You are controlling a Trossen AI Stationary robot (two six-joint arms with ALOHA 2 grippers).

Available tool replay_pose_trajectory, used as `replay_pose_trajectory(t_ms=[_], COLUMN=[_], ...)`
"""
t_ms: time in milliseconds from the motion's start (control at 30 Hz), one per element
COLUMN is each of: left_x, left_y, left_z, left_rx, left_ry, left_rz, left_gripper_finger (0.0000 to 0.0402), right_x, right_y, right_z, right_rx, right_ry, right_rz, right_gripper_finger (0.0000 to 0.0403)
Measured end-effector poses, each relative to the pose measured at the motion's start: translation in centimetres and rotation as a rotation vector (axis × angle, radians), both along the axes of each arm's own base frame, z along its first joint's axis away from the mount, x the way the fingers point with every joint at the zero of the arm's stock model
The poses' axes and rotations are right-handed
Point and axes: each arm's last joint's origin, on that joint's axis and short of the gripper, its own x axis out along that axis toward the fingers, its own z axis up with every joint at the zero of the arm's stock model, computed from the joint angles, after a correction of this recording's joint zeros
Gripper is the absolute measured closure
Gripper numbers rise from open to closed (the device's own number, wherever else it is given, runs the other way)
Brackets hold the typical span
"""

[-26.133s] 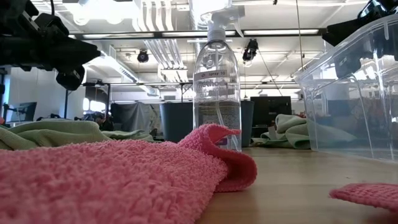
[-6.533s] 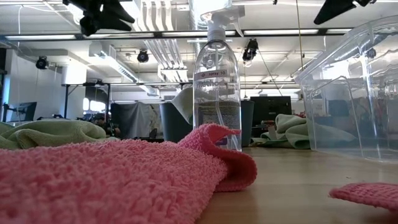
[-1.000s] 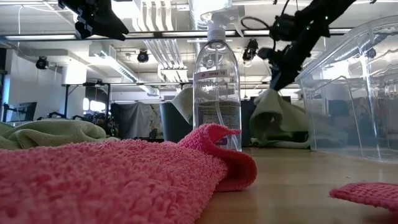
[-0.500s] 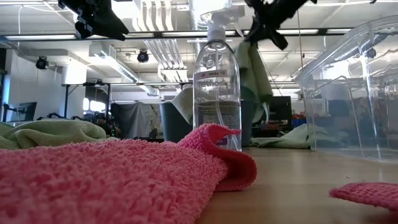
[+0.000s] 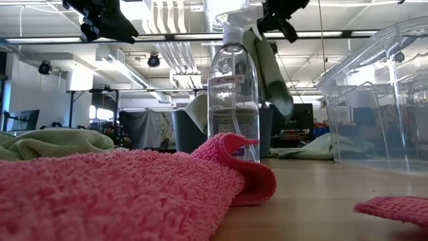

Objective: Sort microfiber towel by color & place in baskets
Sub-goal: Put the green microfiber towel into the blue bin

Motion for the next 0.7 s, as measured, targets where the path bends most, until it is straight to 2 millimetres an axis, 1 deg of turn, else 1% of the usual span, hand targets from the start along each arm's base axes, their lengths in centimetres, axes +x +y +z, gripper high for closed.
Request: replay_pose_trajectory(t_ms=[100, 333, 700], left_x=[0.0, 0.0, -0.1], left_y=[0.0, 0.0, 0.0], left_z=[0.0, 0.0, -0.2], left_rx=[0.000, -0.005, -0.019], left_ry=[-0.001, -0.005, 0.013], left_rz=[0.000, 0.002, 0.006], left_gripper_finger=[0.0276, 0.0276, 0.0276], right_x=[1.8, 5.5, 8.3], right_y=[-0.4, -1.7, -3.1], right_z=[-0.9, -4.0, -8.5], right_rx=[0.003, 0.054, 0.116], right_ry=[-0.009, -0.004, 0.112], right_rz=[0.016, 0.061, 0.079], right_gripper_finger=[0.0385, 0.0385, 0.0385])
